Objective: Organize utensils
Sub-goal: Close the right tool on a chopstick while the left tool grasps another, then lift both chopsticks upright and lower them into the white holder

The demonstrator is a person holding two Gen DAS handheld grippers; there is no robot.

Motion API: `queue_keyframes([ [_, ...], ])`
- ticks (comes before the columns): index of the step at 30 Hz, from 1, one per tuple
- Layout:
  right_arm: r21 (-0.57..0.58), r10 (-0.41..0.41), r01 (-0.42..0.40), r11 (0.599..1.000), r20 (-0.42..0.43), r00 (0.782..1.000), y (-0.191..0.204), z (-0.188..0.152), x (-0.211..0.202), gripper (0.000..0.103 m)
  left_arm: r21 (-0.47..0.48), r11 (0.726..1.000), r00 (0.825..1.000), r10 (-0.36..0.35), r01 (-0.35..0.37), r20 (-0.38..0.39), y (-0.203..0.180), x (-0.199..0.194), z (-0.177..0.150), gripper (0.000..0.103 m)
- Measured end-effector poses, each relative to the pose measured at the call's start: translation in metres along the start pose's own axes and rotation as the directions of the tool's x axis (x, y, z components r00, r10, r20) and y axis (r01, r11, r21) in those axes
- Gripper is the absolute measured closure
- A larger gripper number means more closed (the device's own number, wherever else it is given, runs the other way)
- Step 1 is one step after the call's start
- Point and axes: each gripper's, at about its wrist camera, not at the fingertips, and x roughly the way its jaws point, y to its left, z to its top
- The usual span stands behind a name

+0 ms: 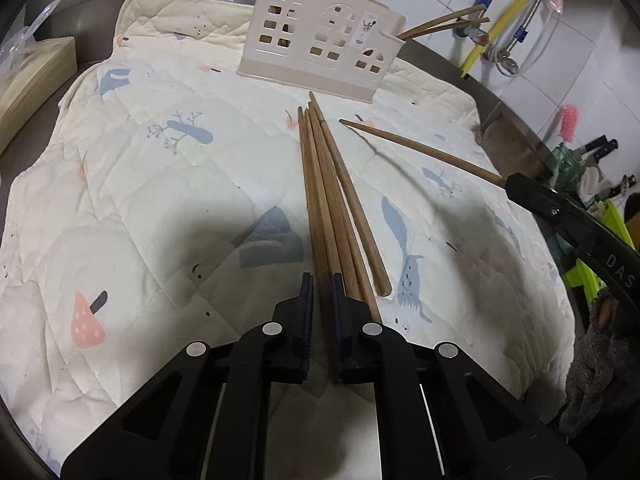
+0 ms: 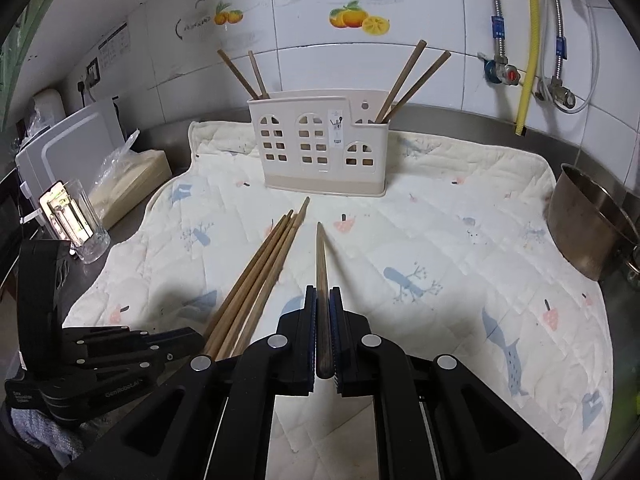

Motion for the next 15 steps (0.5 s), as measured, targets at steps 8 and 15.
queue_keyframes([
  [8,0.002,0.004,-0.004,1.0,-0.002,1.0,-0.002,0.001,0.0,0.096,-0.012,0.999,0.998,0.052,-0.052,-0.025,-0.005,0.006,0.006,0.095],
  [15,0.006,0.004,-0.004,1.0,-0.002,1.0,-0.004,0.0,0.0,0.096,0.037,0.994,0.993,0.105,-0.103,-0.046,-0.012,0.011,0.009,0.095],
])
